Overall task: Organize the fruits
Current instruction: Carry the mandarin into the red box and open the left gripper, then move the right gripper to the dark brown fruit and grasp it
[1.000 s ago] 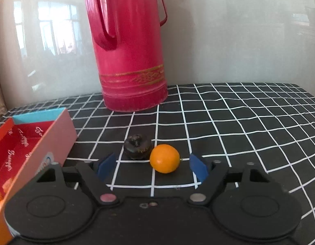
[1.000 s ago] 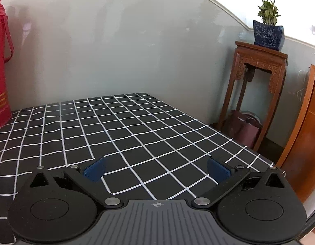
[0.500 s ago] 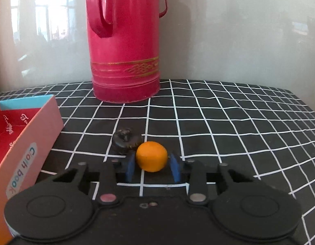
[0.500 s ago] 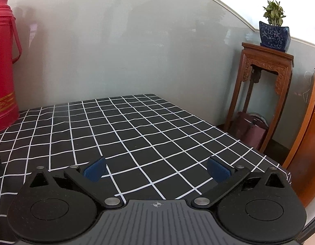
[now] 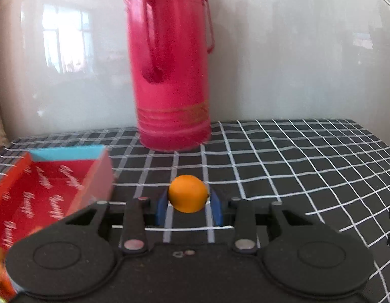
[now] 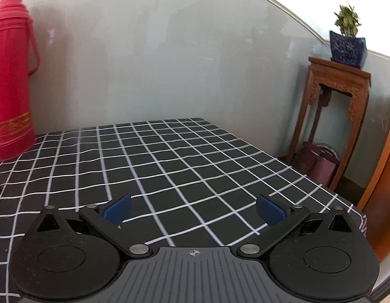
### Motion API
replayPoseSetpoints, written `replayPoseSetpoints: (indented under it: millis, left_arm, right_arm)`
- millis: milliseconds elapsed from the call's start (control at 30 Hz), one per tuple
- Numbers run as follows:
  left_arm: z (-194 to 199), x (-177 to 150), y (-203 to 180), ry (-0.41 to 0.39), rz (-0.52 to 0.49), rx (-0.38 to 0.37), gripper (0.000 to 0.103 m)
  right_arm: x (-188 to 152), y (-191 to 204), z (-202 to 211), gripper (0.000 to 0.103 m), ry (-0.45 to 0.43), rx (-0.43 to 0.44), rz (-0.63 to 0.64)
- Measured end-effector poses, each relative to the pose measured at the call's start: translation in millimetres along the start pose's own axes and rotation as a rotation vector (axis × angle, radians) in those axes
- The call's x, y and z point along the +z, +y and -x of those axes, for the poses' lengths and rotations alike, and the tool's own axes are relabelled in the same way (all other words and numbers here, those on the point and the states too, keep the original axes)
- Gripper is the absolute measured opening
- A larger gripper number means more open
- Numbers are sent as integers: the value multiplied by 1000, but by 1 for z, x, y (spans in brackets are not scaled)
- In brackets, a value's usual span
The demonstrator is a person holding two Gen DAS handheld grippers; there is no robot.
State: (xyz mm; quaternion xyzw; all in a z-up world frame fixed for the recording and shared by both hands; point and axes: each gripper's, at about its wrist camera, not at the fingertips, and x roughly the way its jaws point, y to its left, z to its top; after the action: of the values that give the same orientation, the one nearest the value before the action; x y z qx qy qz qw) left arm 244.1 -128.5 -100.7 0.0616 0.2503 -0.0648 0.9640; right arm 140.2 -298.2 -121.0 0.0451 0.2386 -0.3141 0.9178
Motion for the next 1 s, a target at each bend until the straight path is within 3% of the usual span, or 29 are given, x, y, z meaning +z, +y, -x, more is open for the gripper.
replayPoseSetpoints:
  millis: [133, 367, 533, 667, 767, 800, 833, 867, 900, 1000]
  left_arm:
    - [18, 0, 27, -32, 7, 60, 27]
    - [33, 0, 87, -21, 77, 178, 27]
    - [28, -5, 126, 41, 131, 270, 28]
    - [24, -12, 153, 102, 190, 298, 28]
    - [29, -14, 165, 116, 215, 319, 35]
    - [31, -15, 170, 118, 224, 318, 41]
    - [33, -17, 174, 123, 235, 312, 49]
    - [35, -18, 176, 123, 247, 311, 72]
    - [40, -18, 178, 110, 257, 317, 78]
    - [49, -15, 179, 76, 244, 307, 82]
  right_arm:
    - [-3, 22, 8, 103, -27, 36, 42]
    - [-8, 61, 25, 103, -57, 117, 91]
    - [-11, 87, 35, 103, -66, 176, 124]
    - [-13, 100, 43, 103, -70, 211, 135]
    - [-13, 109, 47, 103, -66, 235, 136]
    - [-13, 112, 48, 103, -66, 243, 137]
    - [-12, 114, 49, 103, -67, 251, 137]
    - [-12, 115, 49, 103, -68, 256, 138]
    - [-12, 117, 51, 103, -70, 264, 139]
    - [-11, 124, 53, 103, -72, 283, 142]
